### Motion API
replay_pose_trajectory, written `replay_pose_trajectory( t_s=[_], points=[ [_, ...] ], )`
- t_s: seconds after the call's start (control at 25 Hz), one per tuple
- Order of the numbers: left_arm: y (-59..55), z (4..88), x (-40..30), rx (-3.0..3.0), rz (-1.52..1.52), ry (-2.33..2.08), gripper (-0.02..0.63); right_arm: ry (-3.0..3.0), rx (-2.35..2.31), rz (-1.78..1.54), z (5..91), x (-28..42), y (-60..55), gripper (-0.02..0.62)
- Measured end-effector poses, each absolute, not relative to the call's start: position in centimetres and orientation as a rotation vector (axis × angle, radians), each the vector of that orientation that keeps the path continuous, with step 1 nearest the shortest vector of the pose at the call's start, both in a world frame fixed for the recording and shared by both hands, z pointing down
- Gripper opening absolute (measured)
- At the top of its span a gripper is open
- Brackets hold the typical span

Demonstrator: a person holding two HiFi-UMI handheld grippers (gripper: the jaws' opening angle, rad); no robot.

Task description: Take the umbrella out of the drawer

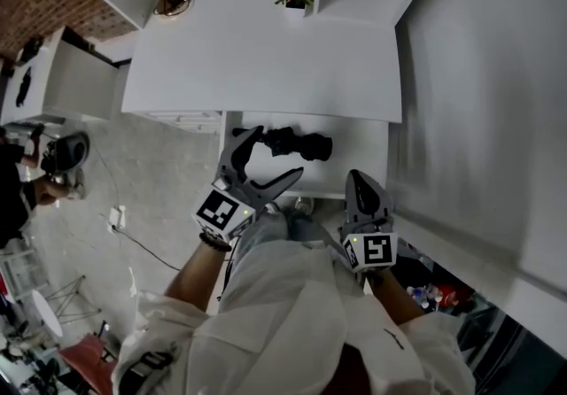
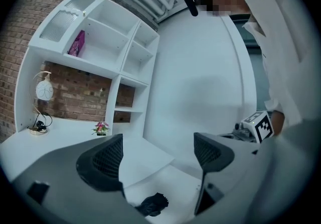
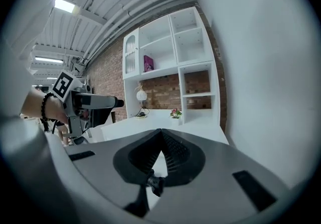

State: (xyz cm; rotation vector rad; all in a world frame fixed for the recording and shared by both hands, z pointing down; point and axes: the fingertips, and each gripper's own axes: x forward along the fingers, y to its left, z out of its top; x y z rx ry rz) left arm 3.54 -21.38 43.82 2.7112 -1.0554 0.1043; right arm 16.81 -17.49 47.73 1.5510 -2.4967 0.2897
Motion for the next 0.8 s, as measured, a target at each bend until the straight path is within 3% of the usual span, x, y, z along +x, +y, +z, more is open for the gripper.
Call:
replay_pose_trajectory(
  t_s=[0.8],
  points=[
    [-25.7,51.0,1.4,2.707,0.21,-0.891,0.423,-2.385,1.53,0.356,53.0,12.3,-22.0,0.017]
  ],
)
